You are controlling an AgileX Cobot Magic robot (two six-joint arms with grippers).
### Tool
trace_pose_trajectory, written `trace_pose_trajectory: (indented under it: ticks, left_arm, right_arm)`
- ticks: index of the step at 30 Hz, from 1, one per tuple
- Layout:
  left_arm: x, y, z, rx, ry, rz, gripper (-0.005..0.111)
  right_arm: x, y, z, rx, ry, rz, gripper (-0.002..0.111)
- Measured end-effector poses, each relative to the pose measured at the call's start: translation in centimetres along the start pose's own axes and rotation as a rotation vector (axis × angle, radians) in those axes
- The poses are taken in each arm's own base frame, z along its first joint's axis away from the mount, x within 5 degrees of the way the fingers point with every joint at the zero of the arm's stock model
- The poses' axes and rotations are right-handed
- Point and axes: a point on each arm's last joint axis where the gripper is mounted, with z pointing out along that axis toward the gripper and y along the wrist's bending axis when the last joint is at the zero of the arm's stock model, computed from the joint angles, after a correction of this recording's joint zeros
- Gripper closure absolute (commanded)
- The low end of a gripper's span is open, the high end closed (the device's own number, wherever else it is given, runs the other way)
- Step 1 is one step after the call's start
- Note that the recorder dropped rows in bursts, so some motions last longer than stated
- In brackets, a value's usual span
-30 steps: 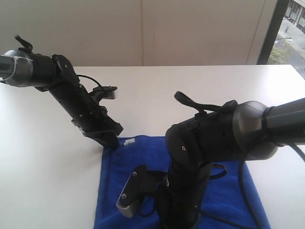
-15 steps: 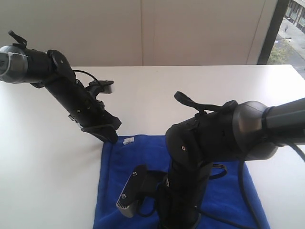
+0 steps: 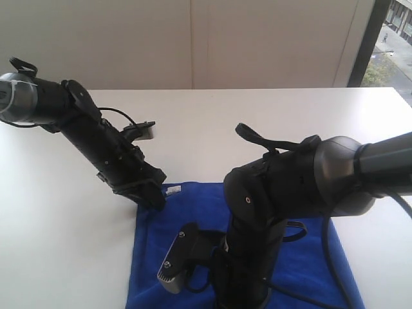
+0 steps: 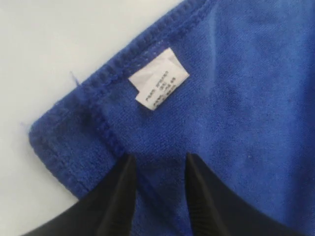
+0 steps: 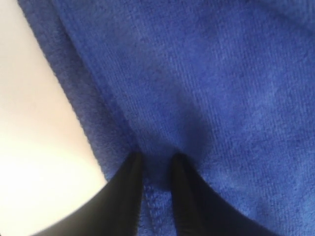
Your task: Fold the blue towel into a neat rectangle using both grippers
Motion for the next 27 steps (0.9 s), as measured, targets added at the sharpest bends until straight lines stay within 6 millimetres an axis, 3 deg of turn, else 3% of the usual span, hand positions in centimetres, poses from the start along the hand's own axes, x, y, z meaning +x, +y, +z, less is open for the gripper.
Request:
trace_pose_trajectory:
  ticks: [18,27]
  left_arm:
    - [0.4,-0.1,0.2,0.007,-0.072,-0.064,0.067]
    - [0.1,-0.1,0.2,0.001,-0.107,-0.053,0.095]
  right_arm:
    - [0.0,0.0,0.0,0.001,-0.001,0.000,0.086]
    - [-0.2,0.1,-2.0,0.059,-0.090,-0.021,0.086]
